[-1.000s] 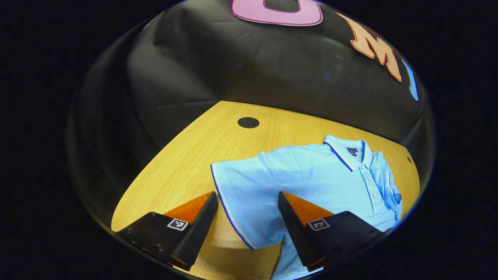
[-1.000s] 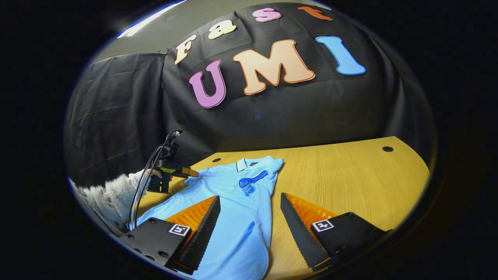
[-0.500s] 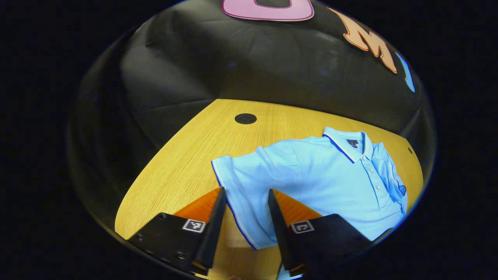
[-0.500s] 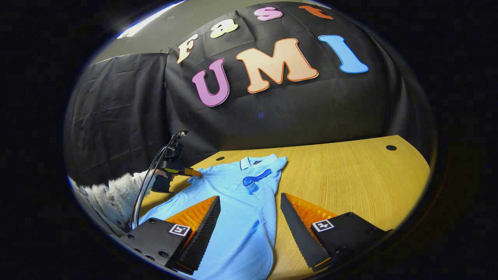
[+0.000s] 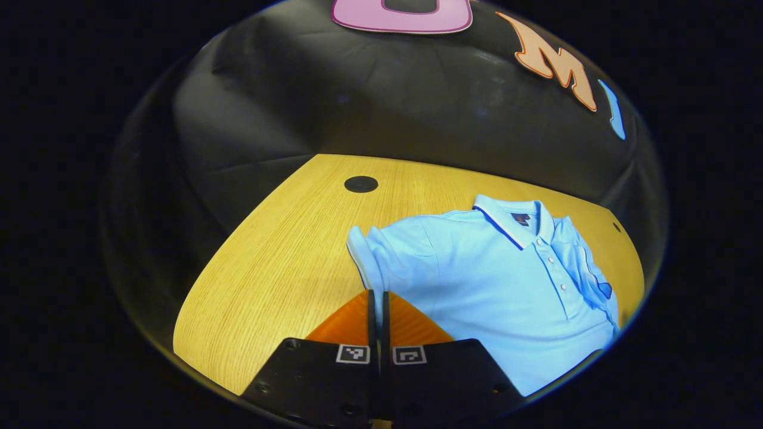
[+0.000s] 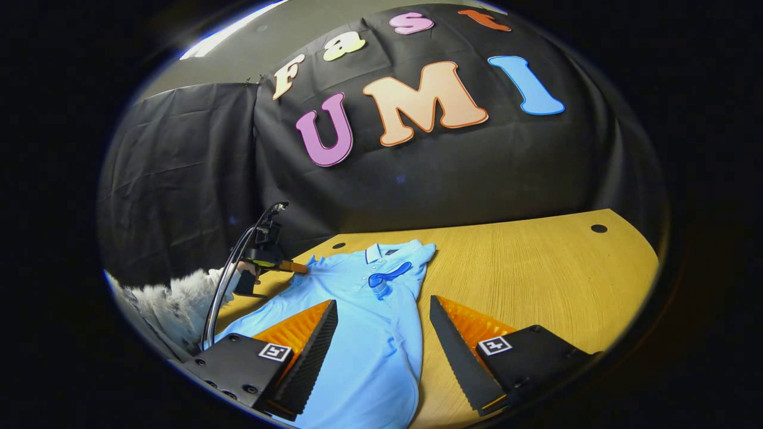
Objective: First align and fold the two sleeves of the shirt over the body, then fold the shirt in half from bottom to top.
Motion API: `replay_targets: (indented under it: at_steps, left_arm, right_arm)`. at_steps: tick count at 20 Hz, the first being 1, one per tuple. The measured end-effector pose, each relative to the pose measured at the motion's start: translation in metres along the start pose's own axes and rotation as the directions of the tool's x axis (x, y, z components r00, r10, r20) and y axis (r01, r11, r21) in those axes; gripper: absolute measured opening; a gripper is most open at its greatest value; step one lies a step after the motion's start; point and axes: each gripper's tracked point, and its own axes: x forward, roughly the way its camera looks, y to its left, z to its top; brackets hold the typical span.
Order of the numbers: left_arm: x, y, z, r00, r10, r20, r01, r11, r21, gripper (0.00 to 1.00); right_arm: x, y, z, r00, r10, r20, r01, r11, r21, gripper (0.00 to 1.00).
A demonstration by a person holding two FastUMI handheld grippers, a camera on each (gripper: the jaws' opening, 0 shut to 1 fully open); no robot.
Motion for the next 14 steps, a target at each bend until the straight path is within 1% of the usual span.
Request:
replay_targets:
  at_steps: [3, 5, 7, 9, 12, 14]
  left_arm:
    - [-0.016, -0.009, 0.024, 0.999, -0.003, 0.050, 0.002, 1.000, 0.026, 0.00]
    - [-0.025, -0.026, 0.042, 0.995, -0.010, 0.097, 0.002, 0.997, 0.083, 0.00]
    - [-0.031, -0.048, 0.052, 0.992, -0.028, 0.122, 0.010, 0.989, 0.148, 0.00]
    - [-0.031, -0.080, 0.054, 0.990, -0.075, 0.121, 0.054, 0.983, 0.173, 0.00]
    - [-0.028, -0.127, 0.048, 0.982, -0.158, 0.103, 0.138, 0.974, 0.180, 0.00]
    - [-0.024, -0.146, 0.041, 0.979, -0.184, 0.092, 0.162, 0.966, 0.202, 0.00]
  right_arm:
    - [-0.002, -0.003, 0.002, 1.000, -0.002, 0.005, 0.002, 1.000, 0.005, 0.97]
    - [-0.004, -0.004, 0.003, 1.000, -0.003, 0.008, 0.003, 1.000, 0.010, 0.98]
    - [-0.006, -0.006, 0.005, 1.000, -0.006, 0.014, 0.005, 1.000, 0.014, 0.98]
    - [-0.007, -0.004, 0.009, 1.000, -0.004, 0.023, 0.003, 1.000, 0.016, 0.98]
    - [-0.010, 0.000, 0.012, 0.999, 0.008, 0.035, -0.009, 1.000, 0.018, 0.97]
    - [-0.011, 0.003, 0.015, 0.999, 0.012, 0.039, -0.013, 1.000, 0.013, 0.97]
